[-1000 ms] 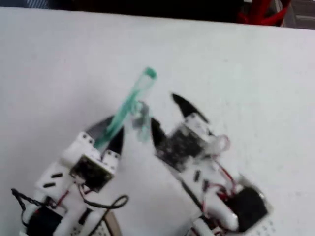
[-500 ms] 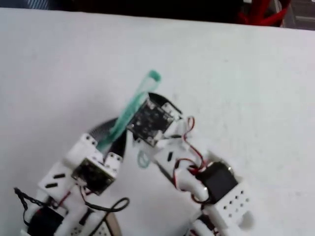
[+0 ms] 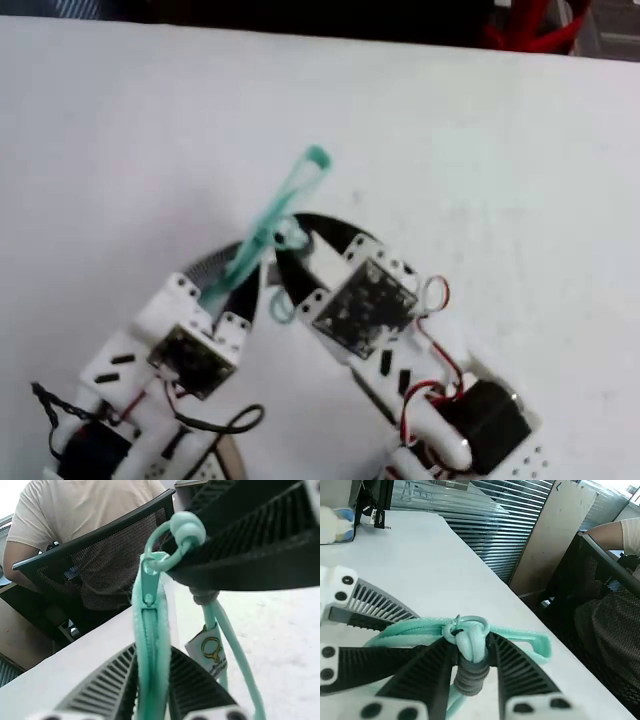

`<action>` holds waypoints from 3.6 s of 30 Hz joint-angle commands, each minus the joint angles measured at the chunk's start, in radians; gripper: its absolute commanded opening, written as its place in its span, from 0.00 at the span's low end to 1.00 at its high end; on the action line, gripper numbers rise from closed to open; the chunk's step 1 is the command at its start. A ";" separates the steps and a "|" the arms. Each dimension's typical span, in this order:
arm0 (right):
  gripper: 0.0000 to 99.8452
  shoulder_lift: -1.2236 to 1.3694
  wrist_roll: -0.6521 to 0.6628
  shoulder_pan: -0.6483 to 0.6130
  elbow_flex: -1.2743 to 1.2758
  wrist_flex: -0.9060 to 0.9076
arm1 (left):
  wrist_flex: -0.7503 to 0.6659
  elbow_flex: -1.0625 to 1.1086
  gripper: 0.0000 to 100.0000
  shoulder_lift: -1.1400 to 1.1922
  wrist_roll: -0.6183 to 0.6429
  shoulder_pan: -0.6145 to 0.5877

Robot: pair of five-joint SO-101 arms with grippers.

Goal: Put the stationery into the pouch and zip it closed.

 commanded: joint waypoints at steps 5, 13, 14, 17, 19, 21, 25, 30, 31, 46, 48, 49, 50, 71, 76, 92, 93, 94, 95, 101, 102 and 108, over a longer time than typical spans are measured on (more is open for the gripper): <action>0.02 0.222 -0.008 0.140 -0.106 -0.124 | 0.012 0.005 0.02 0.002 0.008 0.010; 0.02 0.495 -0.005 0.295 -0.279 -0.124 | 0.014 0.005 0.02 0.002 0.009 0.010; 0.02 0.515 -0.003 0.314 -0.295 -0.124 | 0.014 0.005 0.02 0.002 0.009 0.010; 0.02 0.559 -0.006 0.355 -0.334 -0.124 | 0.014 0.005 0.02 0.002 0.009 0.010; 0.02 0.579 -0.006 0.378 -0.361 -0.124 | 0.014 0.005 0.02 0.002 0.008 0.010; 0.02 0.601 0.000 0.389 -0.382 -0.137 | 0.023 0.005 0.02 0.002 0.008 0.010; 0.02 0.674 0.002 0.401 -0.388 -0.199 | 0.034 0.000 0.02 0.002 0.008 0.012; 0.02 0.759 -0.003 0.421 -0.390 -0.311 | 0.035 0.000 0.02 0.002 0.008 0.012; 0.02 0.768 -0.006 0.424 -0.391 -0.335 | 0.035 0.000 0.02 0.002 0.008 0.012; 0.02 0.958 -0.048 0.421 -0.543 -0.519 | 0.161 -0.017 0.02 0.002 0.006 0.143; 0.02 1.001 -0.049 0.432 -0.572 -0.513 | 0.178 -0.031 0.02 0.002 0.006 0.145; 0.02 1.015 -0.049 0.447 -0.582 -0.513 | 0.184 -0.032 0.02 0.002 0.006 0.145; 0.02 1.029 -0.049 0.460 -0.591 -0.513 | 0.187 -0.032 0.02 0.002 0.006 0.145; 0.21 1.090 -0.140 0.527 -0.740 -0.271 | 0.060 -0.025 0.02 0.002 0.133 0.038; 0.30 0.918 -0.167 0.522 -0.738 -0.113 | -0.077 0.008 0.03 0.002 0.210 -0.091; 0.29 0.539 0.126 0.484 -0.735 0.509 | -0.141 -0.123 0.02 0.010 0.123 -0.131; 0.29 0.536 0.147 0.476 -0.733 0.556 | -0.158 -0.120 0.02 0.010 0.124 -0.153; 0.29 0.532 0.163 0.469 -0.733 0.596 | -0.183 -0.115 0.02 0.010 0.126 -0.176; 0.29 0.530 0.167 0.464 -0.733 0.633 | -0.213 -0.101 0.02 0.012 0.126 -0.196; 0.29 0.487 0.195 0.449 -0.730 0.792 | -0.408 -0.103 0.02 0.262 0.121 -0.277; 0.29 0.484 0.244 0.449 -0.721 0.829 | -0.436 -0.124 0.02 0.337 0.123 -0.286; 0.29 0.444 0.387 0.536 -0.514 0.742 | -0.473 -0.373 0.02 0.653 0.120 -0.303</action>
